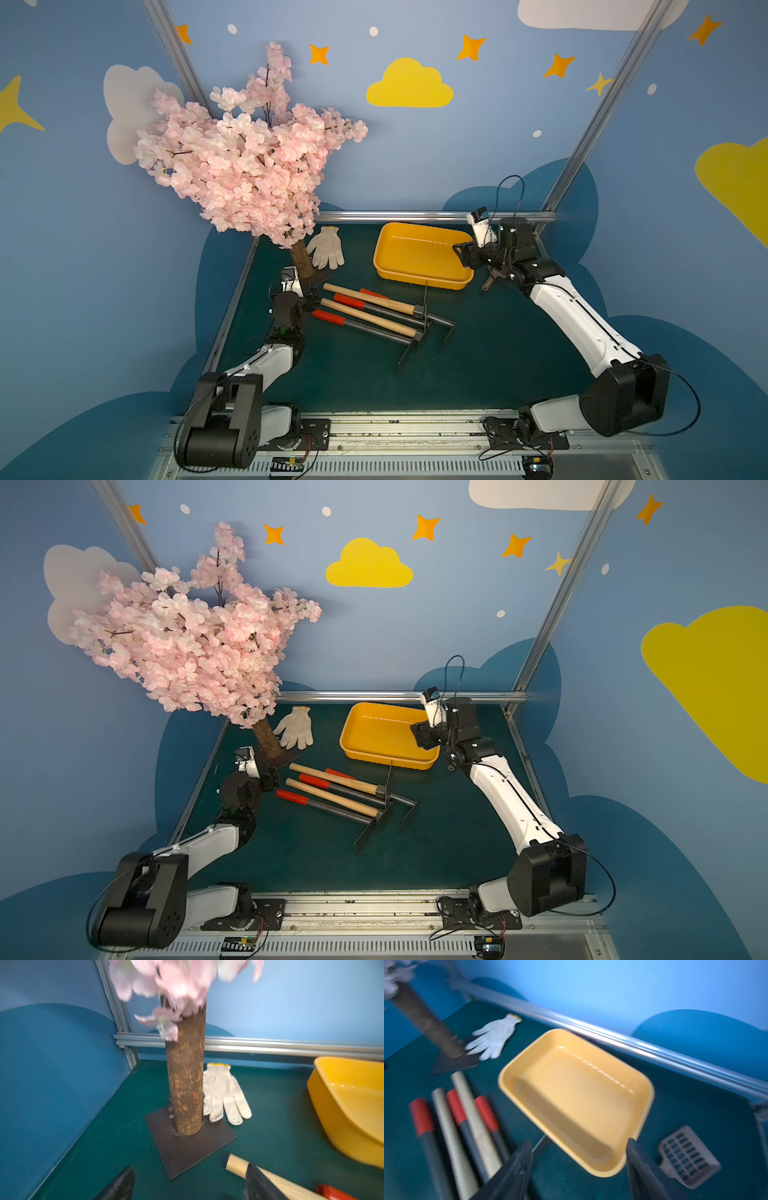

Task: Put the small hoe into the storage box
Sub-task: Pick up the hoe from the center of the board.

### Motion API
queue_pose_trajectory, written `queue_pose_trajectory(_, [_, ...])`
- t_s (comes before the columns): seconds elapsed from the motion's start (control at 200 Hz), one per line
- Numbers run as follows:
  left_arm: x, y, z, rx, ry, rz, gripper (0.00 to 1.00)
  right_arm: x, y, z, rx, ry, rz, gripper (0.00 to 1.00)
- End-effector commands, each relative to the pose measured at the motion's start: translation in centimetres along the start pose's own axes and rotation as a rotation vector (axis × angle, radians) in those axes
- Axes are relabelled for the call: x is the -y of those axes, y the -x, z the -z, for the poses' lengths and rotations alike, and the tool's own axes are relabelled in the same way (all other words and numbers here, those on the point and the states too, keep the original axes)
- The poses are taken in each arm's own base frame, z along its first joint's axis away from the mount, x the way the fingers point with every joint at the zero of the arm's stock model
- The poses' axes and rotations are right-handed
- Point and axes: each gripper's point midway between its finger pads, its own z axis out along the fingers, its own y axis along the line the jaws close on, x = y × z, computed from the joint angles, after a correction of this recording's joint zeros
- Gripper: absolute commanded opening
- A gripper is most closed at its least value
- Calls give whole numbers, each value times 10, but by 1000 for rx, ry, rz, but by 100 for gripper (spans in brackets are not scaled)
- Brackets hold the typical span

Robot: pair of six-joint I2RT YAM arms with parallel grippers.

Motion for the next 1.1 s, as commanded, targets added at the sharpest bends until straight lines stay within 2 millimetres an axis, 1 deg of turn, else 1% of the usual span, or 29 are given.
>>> queue_pose_trajectory(0.0, [14,7,13,-53,-59,50,82,-64,-59,-17,-265,218,121,70])
queue_pose_trajectory(0.095, [41,24,25,-40,-187,131,81,-92,-64,-31,-302,279,186,68])
queue_pose_trajectory(0.145, [57,31,33,-44,-257,157,80,-102,-66,-40,-323,293,203,67])
queue_pose_trajectory(0.16, [60,32,34,-48,-273,161,79,-105,-67,-42,-324,303,239,66])
queue_pose_trajectory(0.22, [75,38,42,-56,-326,173,79,-117,-71,-52,-355,318,287,65])
queue_pose_trajectory(0.305, [94,42,53,-68,-409,186,79,-128,-78,-68,-394,322,344,63])
queue_pose_trajectory(0.345, [103,40,58,-80,-443,180,79,-132,-81,-75,-417,324,364,63])
queue_pose_trajectory(0.44, [117,39,66,-104,-488,157,79,-139,-87,-89,-489,303,383,61])
queue_pose_trajectory(0.501, [121,37,70,-114,-497,138,79,-142,-92,-95,-537,298,426,60])
queue_pose_trajectory(0.566, [123,36,73,-115,-501,125,79,-144,-102,-105,-581,283,474,59])
queue_pose_trajectory(0.651, [123,38,75,-107,-503,119,80,-142,-113,-116,-626,255,543,57])
queue_pose_trajectory(0.726, [122,40,76,-99,-498,124,80,-140,-119,-123,-640,246,552,56])
queue_pose_trajectory(0.836, [122,41,77,-94,-498,134,81,-137,-124,-130,-633,233,555,58])
queue_pose_trajectory(0.971, [120,42,76,-93,-489,145,83,-138,-133,-134,-642,254,556,61])
queue_pose_trajectory(1.096, [119,45,78,-85,-489,155,83,-139,-144,-138,-651,262,556,60])
